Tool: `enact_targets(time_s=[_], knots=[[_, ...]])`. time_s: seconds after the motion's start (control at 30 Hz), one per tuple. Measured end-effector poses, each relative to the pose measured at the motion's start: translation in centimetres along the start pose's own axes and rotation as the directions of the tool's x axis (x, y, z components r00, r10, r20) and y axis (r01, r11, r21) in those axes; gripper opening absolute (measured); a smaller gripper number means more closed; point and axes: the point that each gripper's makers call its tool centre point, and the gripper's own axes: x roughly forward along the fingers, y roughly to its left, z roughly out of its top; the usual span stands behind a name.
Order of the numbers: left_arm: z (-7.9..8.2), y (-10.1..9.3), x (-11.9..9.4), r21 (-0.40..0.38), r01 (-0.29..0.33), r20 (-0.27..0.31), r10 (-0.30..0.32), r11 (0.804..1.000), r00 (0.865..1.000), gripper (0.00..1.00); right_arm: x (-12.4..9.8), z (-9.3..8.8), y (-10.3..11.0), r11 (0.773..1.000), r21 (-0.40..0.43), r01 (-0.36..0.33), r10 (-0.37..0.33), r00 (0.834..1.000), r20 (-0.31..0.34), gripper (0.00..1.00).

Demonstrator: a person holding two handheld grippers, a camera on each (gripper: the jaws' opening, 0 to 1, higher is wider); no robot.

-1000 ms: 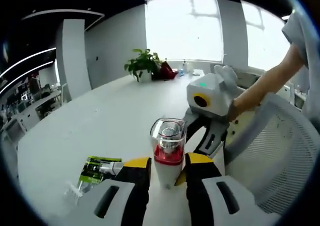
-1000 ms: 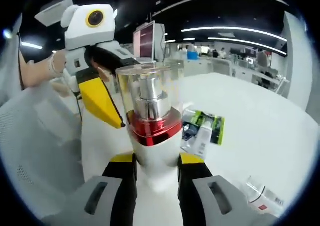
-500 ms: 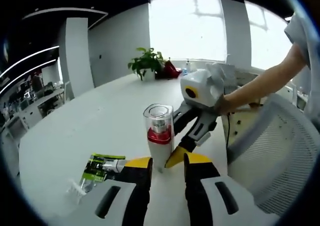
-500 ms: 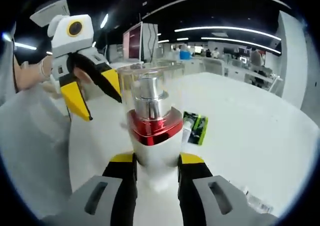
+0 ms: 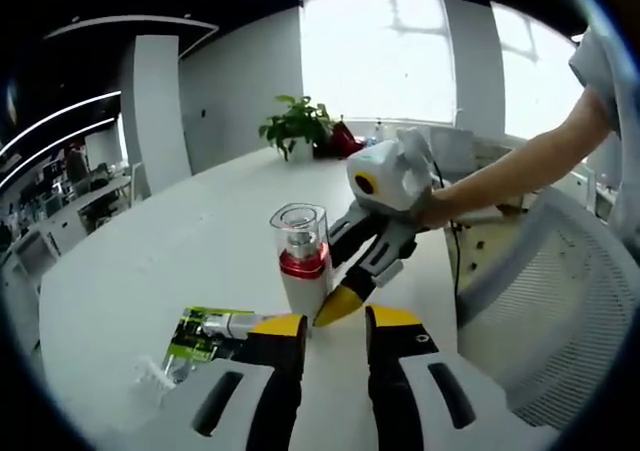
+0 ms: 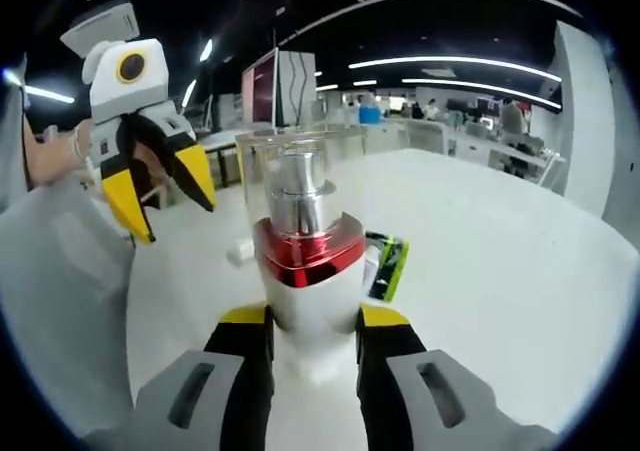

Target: Arrange the skincare products in the storage area until every visible bottle or jar stands upright without overlapping.

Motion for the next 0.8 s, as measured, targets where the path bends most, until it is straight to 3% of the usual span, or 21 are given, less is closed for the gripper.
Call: enact_targets(time_s=[0.47, 0.8], knots=[[-0.2, 0.2, -0.09, -0.004, -0.01, -0.01, 0.01, 1.0, 1.0, 0.25, 0.04, 0.07, -0.03, 1.0, 0.007, 0.001, -0.001, 1.0, -0.008, 0.33], [-0.44, 0.29, -0.36, -0.016, -0.022, -0.023, 0.022, 1.0, 0.999, 0.26, -0.78, 0.08, 0.25, 0.999, 0.028, 0.038, -0.037, 0.999, -0.015, 0.43]])
